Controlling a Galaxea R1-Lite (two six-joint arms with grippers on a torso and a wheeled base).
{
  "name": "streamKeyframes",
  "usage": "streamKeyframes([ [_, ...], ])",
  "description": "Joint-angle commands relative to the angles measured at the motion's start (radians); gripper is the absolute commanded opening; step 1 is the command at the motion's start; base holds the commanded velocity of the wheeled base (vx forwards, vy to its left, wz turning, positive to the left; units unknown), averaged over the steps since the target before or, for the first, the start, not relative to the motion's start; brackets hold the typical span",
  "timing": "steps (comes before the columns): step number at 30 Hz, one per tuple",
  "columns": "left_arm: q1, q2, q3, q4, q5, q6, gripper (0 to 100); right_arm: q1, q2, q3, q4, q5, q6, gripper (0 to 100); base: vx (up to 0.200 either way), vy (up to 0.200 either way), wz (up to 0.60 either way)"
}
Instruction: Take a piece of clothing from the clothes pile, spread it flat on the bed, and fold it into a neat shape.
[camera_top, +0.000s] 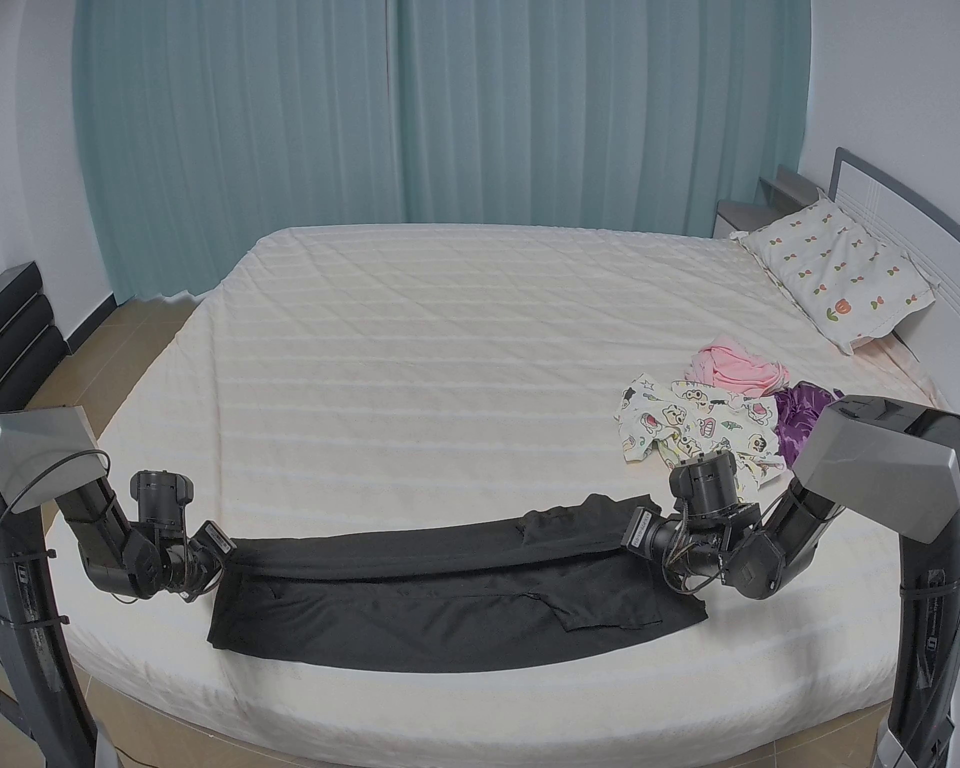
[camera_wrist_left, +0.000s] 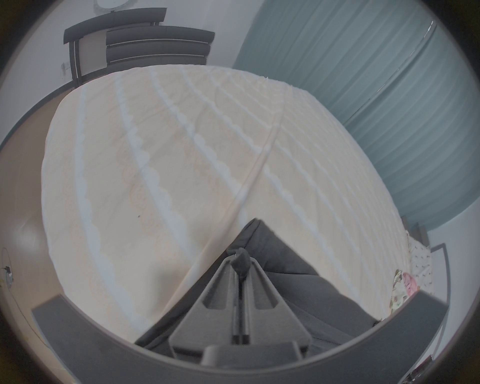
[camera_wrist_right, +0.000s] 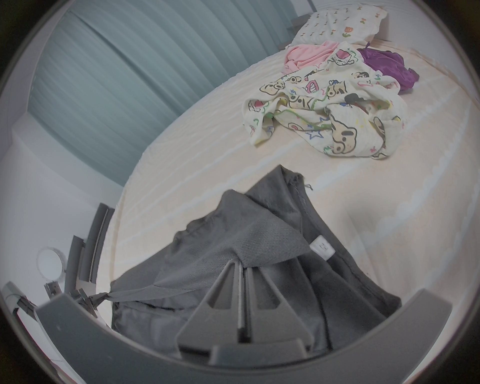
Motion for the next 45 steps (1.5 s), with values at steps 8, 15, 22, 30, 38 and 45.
streamKeyframes([
  [8, -0.02, 0.02, 0.066, -0.012, 0.002, 0.021, 100, 0.023, 0.009, 0.049, -0.032, 0.0, -0.028, 100, 0.0, 0.0, 0.0],
  [15, -0.042, -0.003, 0.095, -0.018, 0.017, 0.021, 100, 0.022, -0.043, 0.091, -0.026, -0.011, -0.042, 100, 0.0, 0.0, 0.0],
  [22, -0.002, -0.11, 0.126, -0.017, 0.014, 0.008, 100, -0.024, -0.133, 0.091, -0.032, 0.003, -0.041, 100, 0.0, 0.0, 0.0],
  [30, 0.004, -0.221, 0.114, -0.006, -0.026, -0.13, 100, -0.016, -0.021, -0.038, -0.02, 0.064, -0.053, 100, 0.0, 0.0, 0.0],
  [38, -0.062, -0.176, 0.111, -0.017, -0.041, -0.222, 100, -0.01, 0.08, -0.127, 0.034, 0.073, -0.148, 100, 0.0, 0.0, 0.0],
  [45, -0.063, -0.138, 0.115, -0.018, -0.041, -0.223, 100, -0.024, 0.129, -0.188, 0.107, 0.075, -0.229, 100, 0.0, 0.0, 0.0],
])
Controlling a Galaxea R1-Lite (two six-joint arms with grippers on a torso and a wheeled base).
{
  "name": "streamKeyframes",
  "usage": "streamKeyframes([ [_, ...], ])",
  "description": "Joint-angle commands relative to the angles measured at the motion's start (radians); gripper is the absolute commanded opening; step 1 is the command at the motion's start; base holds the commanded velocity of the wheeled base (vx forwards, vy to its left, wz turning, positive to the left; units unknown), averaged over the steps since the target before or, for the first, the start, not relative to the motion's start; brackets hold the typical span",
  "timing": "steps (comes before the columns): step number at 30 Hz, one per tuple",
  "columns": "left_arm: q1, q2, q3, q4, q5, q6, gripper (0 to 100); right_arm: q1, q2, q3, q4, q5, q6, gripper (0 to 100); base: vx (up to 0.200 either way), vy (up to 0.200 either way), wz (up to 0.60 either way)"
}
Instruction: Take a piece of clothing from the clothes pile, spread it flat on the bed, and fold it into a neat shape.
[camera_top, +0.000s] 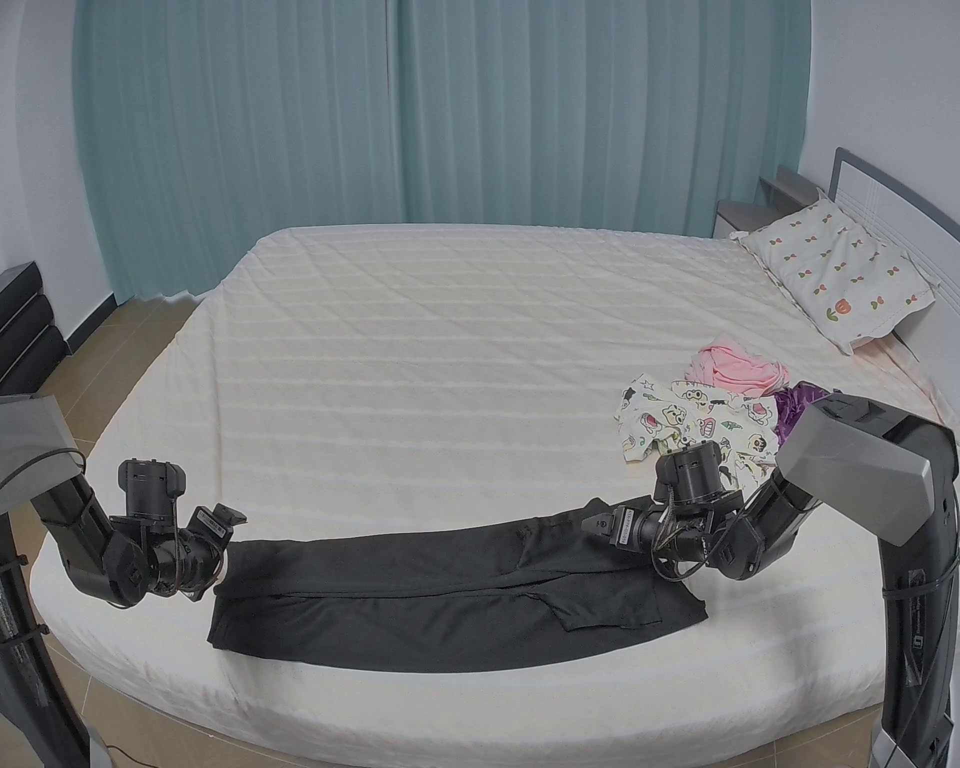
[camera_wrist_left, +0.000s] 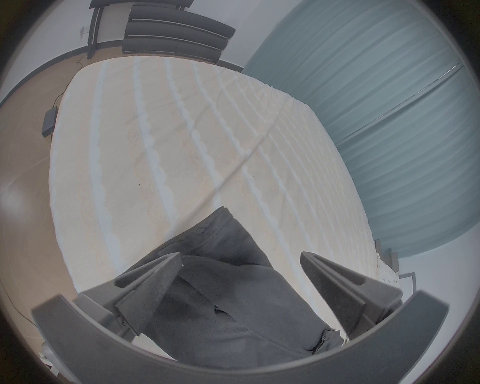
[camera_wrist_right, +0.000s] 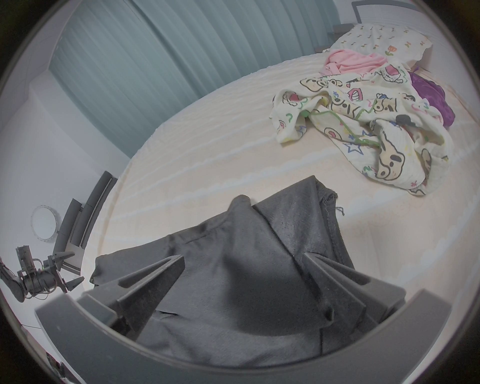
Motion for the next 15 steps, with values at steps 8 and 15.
streamKeyframes([
  [8, -0.004, 0.035, 0.009, -0.003, 0.0, -0.001, 100, -0.01, 0.038, -0.021, 0.053, -0.002, -0.009, 0, 0.0, 0.0, 0.0],
  [15, -0.009, 0.044, 0.017, -0.001, 0.0, -0.002, 100, -0.012, 0.011, 0.016, 0.049, -0.011, 0.004, 0, 0.0, 0.0, 0.0],
])
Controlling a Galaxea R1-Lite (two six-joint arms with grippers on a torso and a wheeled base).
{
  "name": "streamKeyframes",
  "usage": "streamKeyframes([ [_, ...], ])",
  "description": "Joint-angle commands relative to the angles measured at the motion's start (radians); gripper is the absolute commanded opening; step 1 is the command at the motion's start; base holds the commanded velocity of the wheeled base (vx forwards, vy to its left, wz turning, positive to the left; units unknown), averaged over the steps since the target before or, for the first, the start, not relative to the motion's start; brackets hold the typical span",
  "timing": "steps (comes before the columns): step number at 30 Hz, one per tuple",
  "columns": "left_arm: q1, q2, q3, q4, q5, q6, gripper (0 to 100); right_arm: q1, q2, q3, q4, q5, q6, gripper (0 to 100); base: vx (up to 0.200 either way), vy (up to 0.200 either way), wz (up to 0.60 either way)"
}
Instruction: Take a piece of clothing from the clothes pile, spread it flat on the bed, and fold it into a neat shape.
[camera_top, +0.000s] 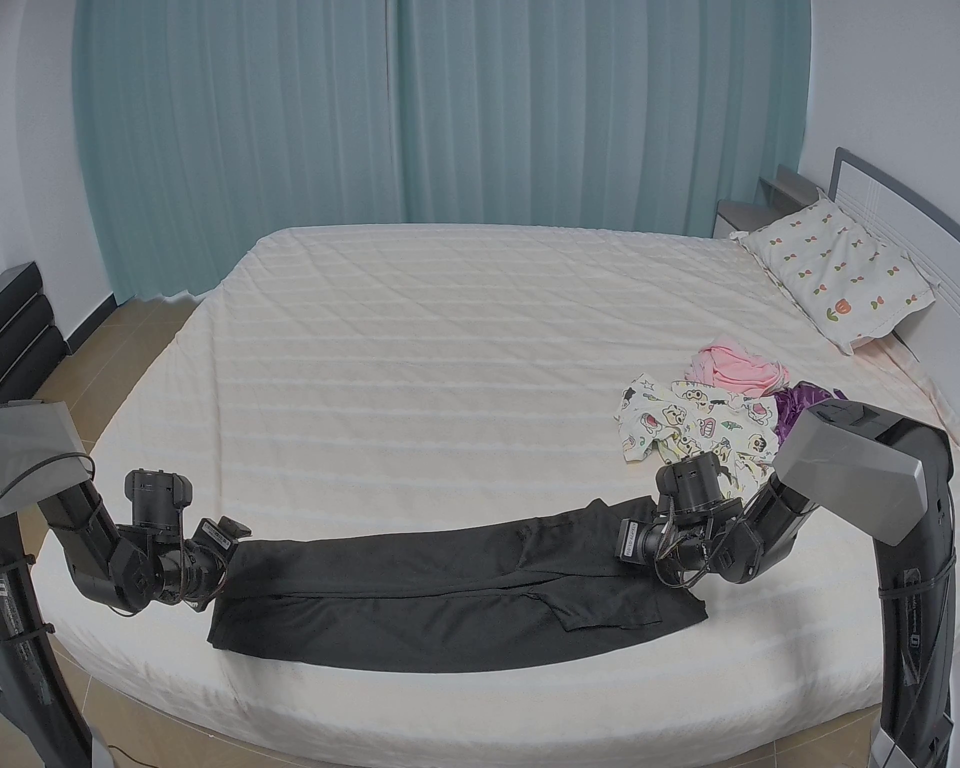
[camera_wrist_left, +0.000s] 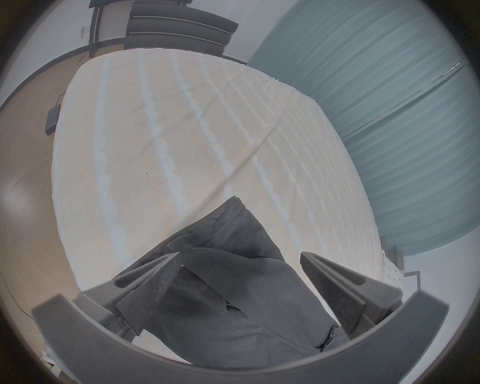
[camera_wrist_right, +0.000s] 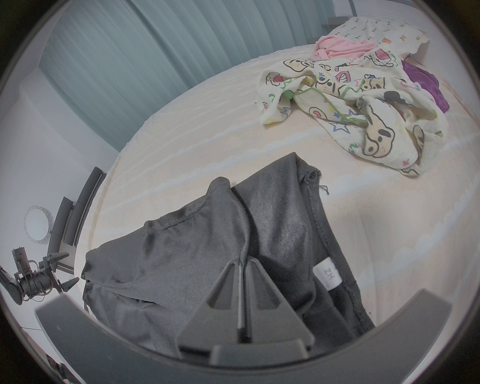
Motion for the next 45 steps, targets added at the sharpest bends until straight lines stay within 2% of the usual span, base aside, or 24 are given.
streamKeyframes([
  [1, -0.007, 0.015, 0.005, 0.0, 0.002, -0.001, 100, 0.0, -0.022, 0.025, -0.002, -0.002, 0.004, 0, 0.0, 0.0, 0.0],
  [13, -0.01, 0.035, 0.003, 0.0, 0.003, -0.001, 100, -0.003, -0.047, 0.094, -0.034, -0.036, 0.004, 0, 0.0, 0.0, 0.0],
  [14, -0.01, 0.035, 0.003, 0.0, 0.003, -0.001, 100, -0.003, -0.044, 0.091, -0.039, -0.036, 0.004, 100, 0.0, 0.0, 0.0],
  [22, -0.01, 0.049, 0.003, -0.001, 0.003, -0.001, 100, 0.003, -0.085, 0.057, -0.106, -0.038, 0.006, 100, 0.0, 0.0, 0.0],
  [29, -0.01, 0.049, 0.006, -0.001, 0.0, -0.002, 100, 0.132, -0.059, -0.06, -0.092, -0.056, 0.026, 100, 0.0, 0.0, 0.0],
  [35, -0.012, 0.049, 0.022, -0.009, 0.002, -0.004, 100, 0.195, 0.027, -0.191, 0.03, -0.065, 0.016, 100, 0.0, 0.0, 0.0],
  [41, -0.013, 0.063, 0.052, -0.082, 0.005, -0.002, 100, 0.196, 0.091, -0.267, 0.053, -0.068, -0.12, 100, 0.0, 0.0, 0.0],
  [45, -0.018, 0.066, 0.066, -0.113, 0.005, -0.001, 100, 0.2, 0.121, -0.29, 0.053, -0.096, -0.18, 100, 0.0, 0.0, 0.0],
])
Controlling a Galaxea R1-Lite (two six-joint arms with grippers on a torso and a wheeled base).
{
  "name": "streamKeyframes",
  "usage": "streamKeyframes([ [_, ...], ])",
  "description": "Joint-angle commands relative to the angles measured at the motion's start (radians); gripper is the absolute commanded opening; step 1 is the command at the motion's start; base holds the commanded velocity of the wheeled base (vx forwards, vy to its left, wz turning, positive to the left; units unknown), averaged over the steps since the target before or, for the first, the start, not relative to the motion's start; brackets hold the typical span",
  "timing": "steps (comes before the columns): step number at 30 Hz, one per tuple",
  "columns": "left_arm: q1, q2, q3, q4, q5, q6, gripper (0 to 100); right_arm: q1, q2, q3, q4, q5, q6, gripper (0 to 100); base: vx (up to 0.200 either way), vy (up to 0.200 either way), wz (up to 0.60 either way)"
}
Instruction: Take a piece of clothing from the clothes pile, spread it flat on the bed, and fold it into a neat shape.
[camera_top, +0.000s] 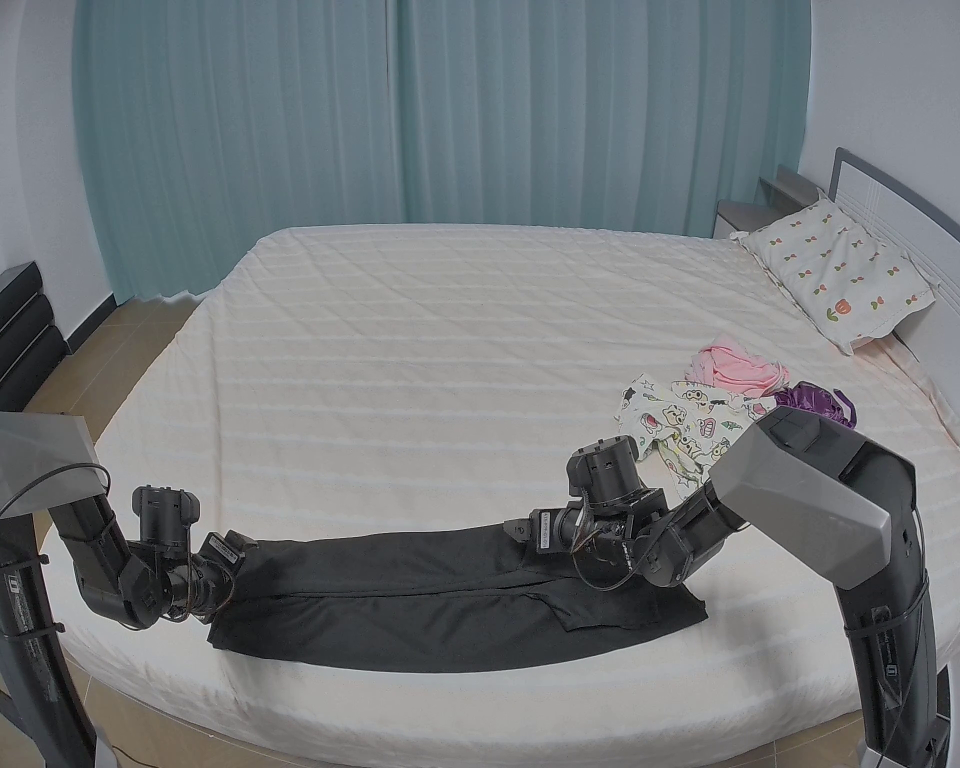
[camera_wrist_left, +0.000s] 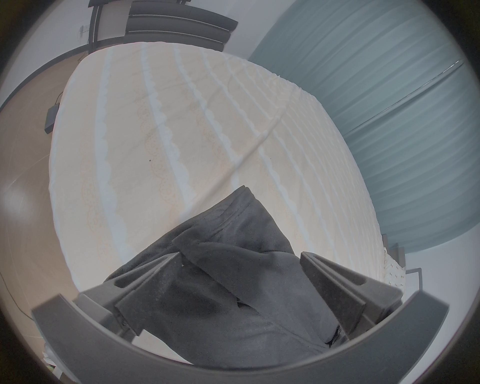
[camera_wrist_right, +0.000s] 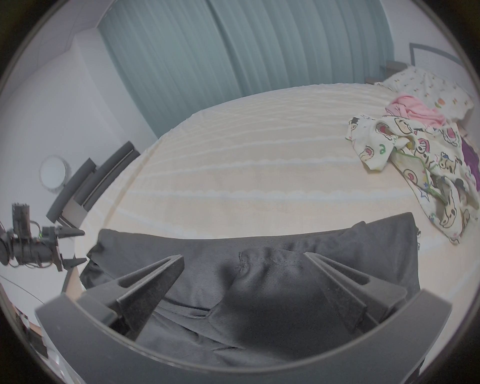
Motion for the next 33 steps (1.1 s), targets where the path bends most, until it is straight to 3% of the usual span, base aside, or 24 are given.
streamKeyframes([
  [1, -0.003, 0.013, 0.016, -0.018, 0.001, 0.001, 100, 0.007, 0.073, -0.041, -0.002, -0.017, -0.053, 100, 0.0, 0.0, 0.0],
  [4, -0.003, 0.016, 0.016, -0.021, 0.001, 0.001, 100, 0.008, 0.097, -0.054, -0.008, -0.026, -0.102, 100, 0.0, 0.0, 0.0],
  [5, -0.003, 0.016, 0.016, -0.021, 0.001, 0.001, 100, 0.01, 0.105, -0.062, -0.01, -0.038, -0.111, 0, 0.0, 0.0, 0.0],
  [16, -0.003, 0.016, 0.016, -0.021, 0.001, 0.001, 100, 0.01, 0.142, -0.17, -0.019, -0.123, -0.105, 0, 0.0, 0.0, 0.0],
  [33, -0.003, 0.016, 0.016, -0.021, 0.001, 0.001, 100, 0.025, 0.159, -0.171, -0.119, -0.129, -0.1, 0, 0.0, 0.0, 0.0],
])
